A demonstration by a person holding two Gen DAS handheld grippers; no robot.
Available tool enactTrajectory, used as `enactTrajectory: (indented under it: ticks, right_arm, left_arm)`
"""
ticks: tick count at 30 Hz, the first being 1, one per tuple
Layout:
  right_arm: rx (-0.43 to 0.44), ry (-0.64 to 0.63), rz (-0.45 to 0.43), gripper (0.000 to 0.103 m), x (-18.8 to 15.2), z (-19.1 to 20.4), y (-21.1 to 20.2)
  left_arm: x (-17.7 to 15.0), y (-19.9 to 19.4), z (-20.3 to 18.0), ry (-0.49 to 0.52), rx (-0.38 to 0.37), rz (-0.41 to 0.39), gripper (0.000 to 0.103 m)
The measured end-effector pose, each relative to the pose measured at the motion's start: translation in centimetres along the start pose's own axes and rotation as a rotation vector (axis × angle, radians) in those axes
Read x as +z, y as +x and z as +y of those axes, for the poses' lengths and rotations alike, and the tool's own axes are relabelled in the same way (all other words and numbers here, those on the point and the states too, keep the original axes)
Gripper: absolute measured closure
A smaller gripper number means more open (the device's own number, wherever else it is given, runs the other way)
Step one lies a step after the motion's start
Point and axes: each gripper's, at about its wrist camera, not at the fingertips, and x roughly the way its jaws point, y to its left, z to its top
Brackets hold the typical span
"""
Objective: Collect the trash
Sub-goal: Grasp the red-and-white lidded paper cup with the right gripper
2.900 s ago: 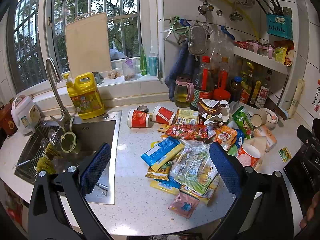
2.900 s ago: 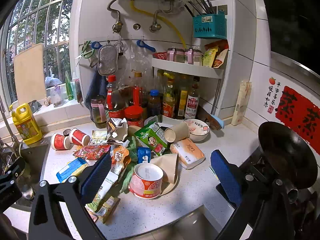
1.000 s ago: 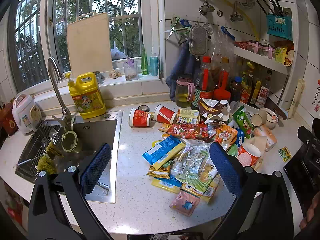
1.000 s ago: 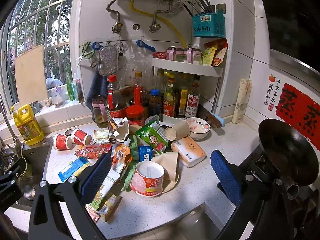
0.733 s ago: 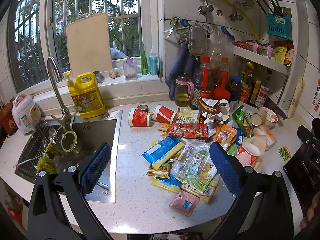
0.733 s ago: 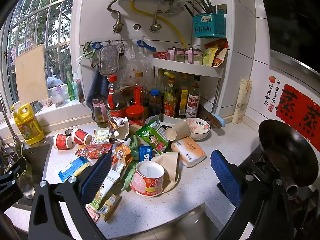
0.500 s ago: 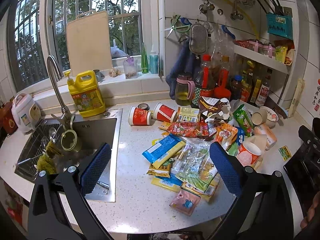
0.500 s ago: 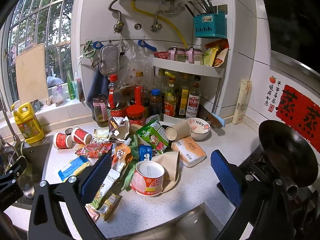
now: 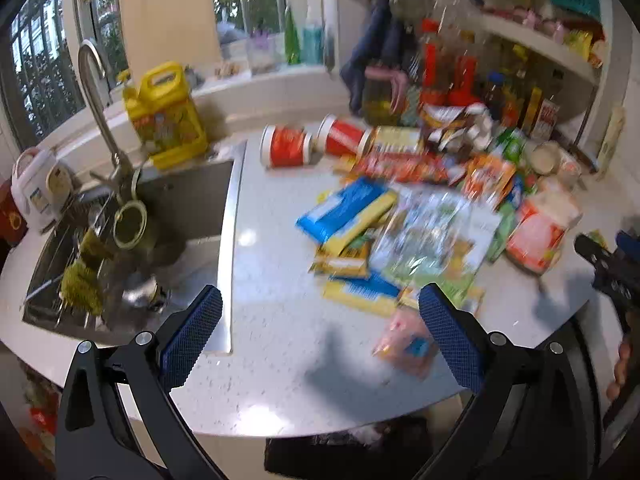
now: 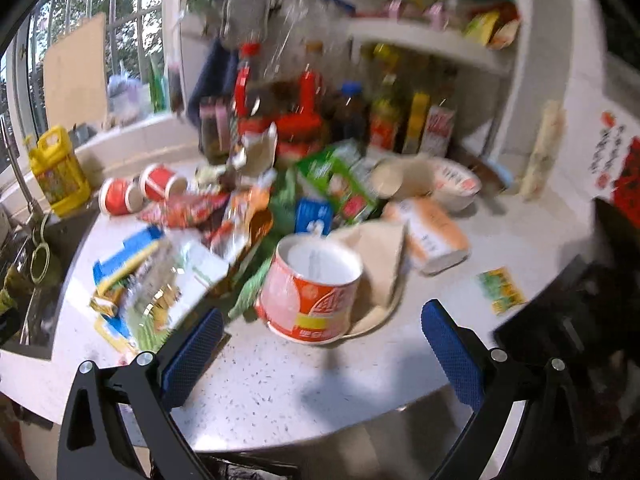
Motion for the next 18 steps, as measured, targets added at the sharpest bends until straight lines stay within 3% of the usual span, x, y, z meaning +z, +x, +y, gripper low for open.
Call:
enactTrajectory:
  ticks: [8, 18]
  right_arm:
    - [0.054, 0.057, 0.067, 0.005, 0.9, -0.6, 7.0]
    - [0.076, 0.038, 0.132, 0.005, 1.9, 0.0, 12.1]
  left_arm:
    - [-1.9, 2.3, 2.7, -0.043, 0.055, 0.083, 0.007]
    - [-1.7, 4.5, 3.1, -0.123, 0.000, 0.120, 0.007]
